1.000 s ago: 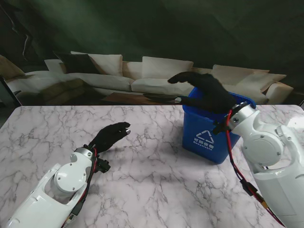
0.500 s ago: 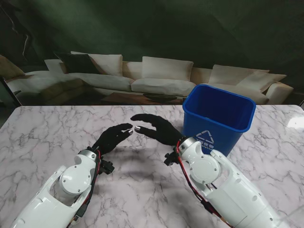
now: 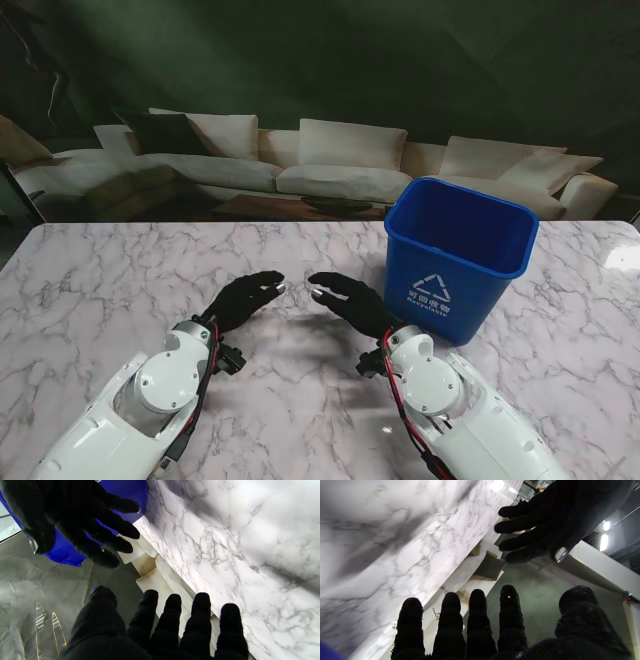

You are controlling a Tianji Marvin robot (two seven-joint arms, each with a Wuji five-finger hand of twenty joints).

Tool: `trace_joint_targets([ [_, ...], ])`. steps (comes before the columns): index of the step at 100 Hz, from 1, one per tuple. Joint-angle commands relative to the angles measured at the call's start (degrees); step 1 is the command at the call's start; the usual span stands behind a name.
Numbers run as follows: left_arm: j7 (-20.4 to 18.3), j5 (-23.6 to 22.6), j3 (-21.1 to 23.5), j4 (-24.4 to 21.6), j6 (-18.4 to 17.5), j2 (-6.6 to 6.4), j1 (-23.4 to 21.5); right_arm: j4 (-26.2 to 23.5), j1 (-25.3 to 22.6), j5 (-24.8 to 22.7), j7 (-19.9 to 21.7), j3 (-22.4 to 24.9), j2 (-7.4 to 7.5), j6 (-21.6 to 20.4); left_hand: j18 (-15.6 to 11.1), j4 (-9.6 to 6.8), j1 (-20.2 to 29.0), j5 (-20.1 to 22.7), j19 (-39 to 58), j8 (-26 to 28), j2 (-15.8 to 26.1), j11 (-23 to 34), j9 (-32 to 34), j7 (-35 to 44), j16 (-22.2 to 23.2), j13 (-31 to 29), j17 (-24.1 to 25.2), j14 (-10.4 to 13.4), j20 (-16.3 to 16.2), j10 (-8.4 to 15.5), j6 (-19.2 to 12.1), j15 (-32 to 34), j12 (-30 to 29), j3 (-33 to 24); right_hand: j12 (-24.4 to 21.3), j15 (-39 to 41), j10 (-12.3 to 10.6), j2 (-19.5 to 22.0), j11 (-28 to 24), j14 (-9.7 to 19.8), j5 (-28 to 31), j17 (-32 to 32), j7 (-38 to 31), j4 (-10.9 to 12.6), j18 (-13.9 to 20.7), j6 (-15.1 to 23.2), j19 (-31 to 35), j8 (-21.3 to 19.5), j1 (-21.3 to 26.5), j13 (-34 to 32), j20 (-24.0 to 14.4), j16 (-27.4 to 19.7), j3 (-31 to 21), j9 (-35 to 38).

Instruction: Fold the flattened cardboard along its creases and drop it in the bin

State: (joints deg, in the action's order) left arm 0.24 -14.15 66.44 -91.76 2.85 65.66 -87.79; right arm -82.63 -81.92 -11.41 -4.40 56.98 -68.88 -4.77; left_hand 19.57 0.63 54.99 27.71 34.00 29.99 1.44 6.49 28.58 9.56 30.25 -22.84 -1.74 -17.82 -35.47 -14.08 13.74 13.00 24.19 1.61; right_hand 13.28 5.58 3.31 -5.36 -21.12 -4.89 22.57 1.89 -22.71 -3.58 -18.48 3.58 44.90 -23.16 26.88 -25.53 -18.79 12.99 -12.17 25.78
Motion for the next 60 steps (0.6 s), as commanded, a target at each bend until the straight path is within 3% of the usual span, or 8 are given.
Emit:
trace_joint_targets([
  [1, -1.0, -0.2, -0.3, 0.4, 0.4, 0.11, 0.2, 0.1, -1.5, -0.1, 0.1, 1.0, 1.09, 0.3, -0.2, -0.06, 1.1, 1.7, -1.3, 0.6, 2.7, 0.3, 1.7, 0.7, -0.8, 0.8, 0.3, 1.2, 0.4, 1.4, -0.1, -1.1, 0.5, 0.4, 0.4, -0.9, -2.1, 1.8, -1.2, 2.3, -1.2, -1.0, -0.6, 0.7, 2.7, 1.0, -0.7, -1.1, 1.6, 1.6, 0.8, -1.3, 2.4, -1.4],
  [60, -1.4, -1.9, -0.6, 1.5, -0.1, -0.18, 0.6, -0.3, -3.5, -1.7, -0.1, 4.7, 1.74, -3.3, -0.2, -0.05, 1.2, 1.7, -1.4, 0.5, 3.0, 0.7, 1.7, 0.7, -0.7, 0.8, 0.2, 1.2, -0.1, 1.4, 0.0, -1.0, 0.7, 0.4, 0.2, -0.7, -2.7, 1.7, -0.8, 2.9, -0.2, -0.4, -1.1, 1.0, 2.6, 1.5, -1.2, -0.7, 2.7, 0.8, 0.3, -1.3, 4.0, 0.0],
])
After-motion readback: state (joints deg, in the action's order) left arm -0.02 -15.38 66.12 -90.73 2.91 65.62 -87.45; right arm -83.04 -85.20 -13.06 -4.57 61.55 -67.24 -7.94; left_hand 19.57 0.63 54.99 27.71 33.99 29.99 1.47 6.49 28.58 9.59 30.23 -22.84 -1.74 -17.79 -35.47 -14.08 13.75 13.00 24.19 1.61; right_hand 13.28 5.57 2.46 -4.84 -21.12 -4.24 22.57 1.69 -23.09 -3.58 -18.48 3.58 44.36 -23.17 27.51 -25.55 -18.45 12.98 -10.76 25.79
